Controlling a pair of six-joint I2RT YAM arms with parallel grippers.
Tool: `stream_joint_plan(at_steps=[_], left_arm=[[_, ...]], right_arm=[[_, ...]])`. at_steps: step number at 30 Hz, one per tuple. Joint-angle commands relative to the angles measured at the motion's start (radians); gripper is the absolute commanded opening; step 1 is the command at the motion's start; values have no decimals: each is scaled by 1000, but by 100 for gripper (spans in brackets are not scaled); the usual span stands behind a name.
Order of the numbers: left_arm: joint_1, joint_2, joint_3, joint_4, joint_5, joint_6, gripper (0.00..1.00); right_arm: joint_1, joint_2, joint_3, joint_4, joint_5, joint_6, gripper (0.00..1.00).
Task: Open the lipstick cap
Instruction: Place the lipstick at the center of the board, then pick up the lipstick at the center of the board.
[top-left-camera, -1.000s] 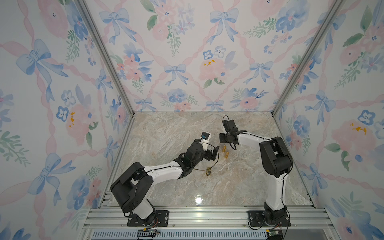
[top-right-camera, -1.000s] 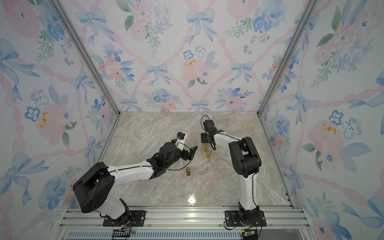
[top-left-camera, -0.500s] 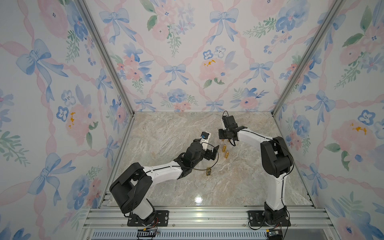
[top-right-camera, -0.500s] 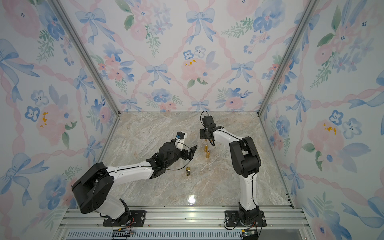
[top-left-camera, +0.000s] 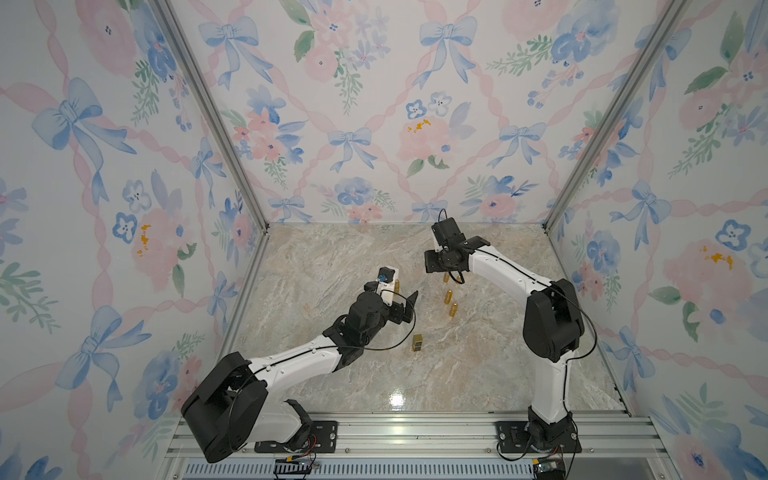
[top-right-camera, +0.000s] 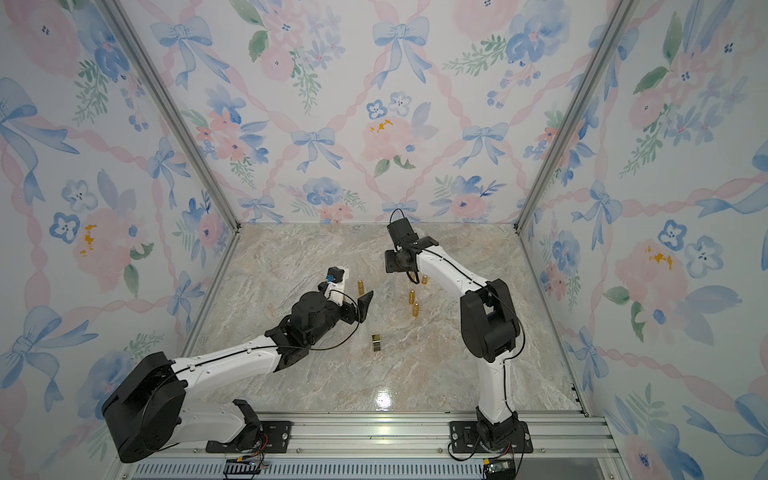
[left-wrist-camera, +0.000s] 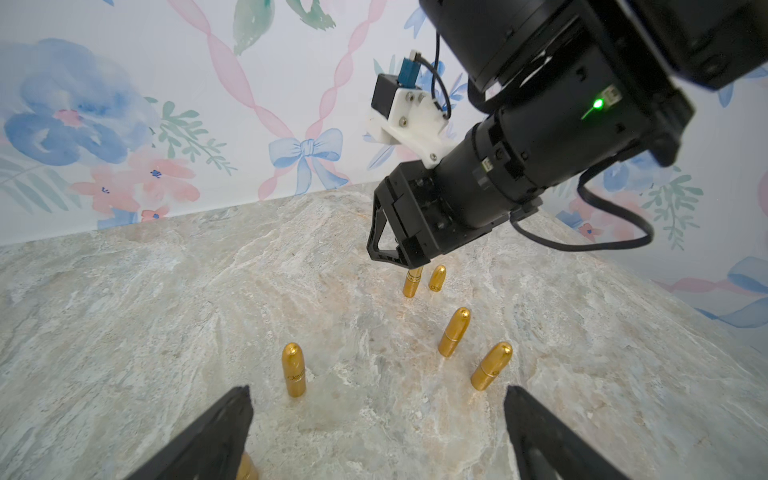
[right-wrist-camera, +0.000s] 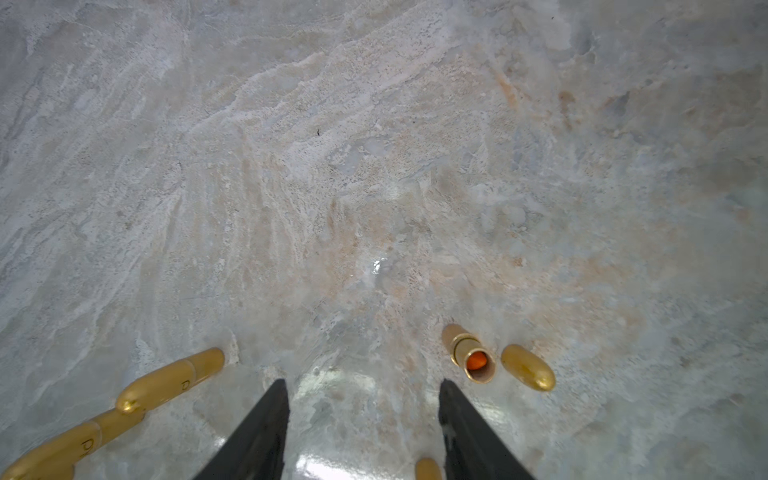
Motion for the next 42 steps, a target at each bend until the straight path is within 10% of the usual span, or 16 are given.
stream_joint_plan(at_steps=[1, 42], left_arm=[[21, -44, -34, -51, -22, 4, 98], [103, -156, -134, -98, -84, -57, 98]], right_arm=[[49, -13, 36, -134, -2, 64, 61], [224, 350, 314, -118, 57, 202, 43]])
